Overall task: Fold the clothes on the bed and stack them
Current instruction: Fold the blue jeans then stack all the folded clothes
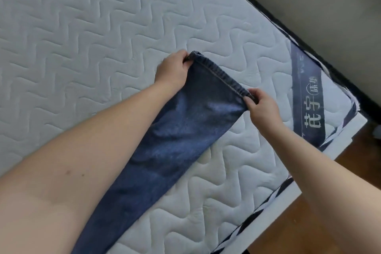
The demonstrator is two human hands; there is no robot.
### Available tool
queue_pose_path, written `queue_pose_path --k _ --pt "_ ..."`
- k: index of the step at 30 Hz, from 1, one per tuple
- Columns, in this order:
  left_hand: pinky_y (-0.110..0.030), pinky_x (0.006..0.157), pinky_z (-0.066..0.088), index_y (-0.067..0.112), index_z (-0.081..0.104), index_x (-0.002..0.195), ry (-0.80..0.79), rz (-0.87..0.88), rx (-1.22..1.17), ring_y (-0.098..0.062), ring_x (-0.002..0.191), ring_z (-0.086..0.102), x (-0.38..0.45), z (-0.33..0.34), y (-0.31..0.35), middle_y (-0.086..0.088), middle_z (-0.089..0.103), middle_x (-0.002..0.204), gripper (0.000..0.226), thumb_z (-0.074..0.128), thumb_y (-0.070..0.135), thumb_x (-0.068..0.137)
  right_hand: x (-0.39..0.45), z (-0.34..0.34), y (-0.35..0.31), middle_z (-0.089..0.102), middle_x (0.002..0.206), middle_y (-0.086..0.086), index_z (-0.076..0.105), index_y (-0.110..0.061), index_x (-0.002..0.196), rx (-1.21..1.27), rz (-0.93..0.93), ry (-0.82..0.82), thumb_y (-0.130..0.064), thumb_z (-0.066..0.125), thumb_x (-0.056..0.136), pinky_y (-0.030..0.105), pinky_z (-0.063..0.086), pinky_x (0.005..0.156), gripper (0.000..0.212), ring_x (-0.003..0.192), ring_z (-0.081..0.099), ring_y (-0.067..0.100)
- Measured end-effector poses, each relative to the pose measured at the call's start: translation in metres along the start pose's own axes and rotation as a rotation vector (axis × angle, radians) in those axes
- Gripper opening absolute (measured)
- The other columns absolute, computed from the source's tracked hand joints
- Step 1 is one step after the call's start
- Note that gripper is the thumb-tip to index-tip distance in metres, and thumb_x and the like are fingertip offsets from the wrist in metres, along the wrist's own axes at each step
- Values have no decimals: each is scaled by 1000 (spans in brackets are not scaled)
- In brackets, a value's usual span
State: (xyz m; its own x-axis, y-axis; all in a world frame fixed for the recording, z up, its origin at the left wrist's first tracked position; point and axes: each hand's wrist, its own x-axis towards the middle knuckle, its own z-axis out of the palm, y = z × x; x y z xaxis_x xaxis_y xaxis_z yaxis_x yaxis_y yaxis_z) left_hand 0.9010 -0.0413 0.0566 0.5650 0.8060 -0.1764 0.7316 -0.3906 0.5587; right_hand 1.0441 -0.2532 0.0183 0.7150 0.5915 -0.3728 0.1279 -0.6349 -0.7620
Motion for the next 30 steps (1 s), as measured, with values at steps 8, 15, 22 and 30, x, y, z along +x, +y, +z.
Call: queue_pose_path --k 8,15,22,30 --pt "-31 71 38 18 59 102 -69 -130 6 -30 97 59 55 47 4 -8 67 104 18 55 34 95 37 11 23 70 104 7 67 -13 108 6 124 -13 -14 60 94 33 49 90 15 95 64 20" --pt "-32 82 45 21 59 103 -373 -265 155 -26 94 59 24 48 -60 -4 65 108 32 67 47 86 21 26 30 56 108 -7 41 -17 140 399 288 103 -25 71 89 29 49 90 60 97 60 12" --pt "-28 75 43 14 68 106 -485 -300 304 -26 91 59 3 25 -103 -11 68 106 28 72 32 85 -10 50 42 64 86 8 58 -4 109 426 384 -27 -23 67 92 22 51 59 27 66 62 11" --pt "-33 71 45 21 60 91 -72 -293 99 -23 84 58 -23 35 -118 1 63 91 25 78 33 78 3 47 44 63 68 6 52 -14 77 194 293 15 -23 68 91 36 53 61 23 51 62 13"
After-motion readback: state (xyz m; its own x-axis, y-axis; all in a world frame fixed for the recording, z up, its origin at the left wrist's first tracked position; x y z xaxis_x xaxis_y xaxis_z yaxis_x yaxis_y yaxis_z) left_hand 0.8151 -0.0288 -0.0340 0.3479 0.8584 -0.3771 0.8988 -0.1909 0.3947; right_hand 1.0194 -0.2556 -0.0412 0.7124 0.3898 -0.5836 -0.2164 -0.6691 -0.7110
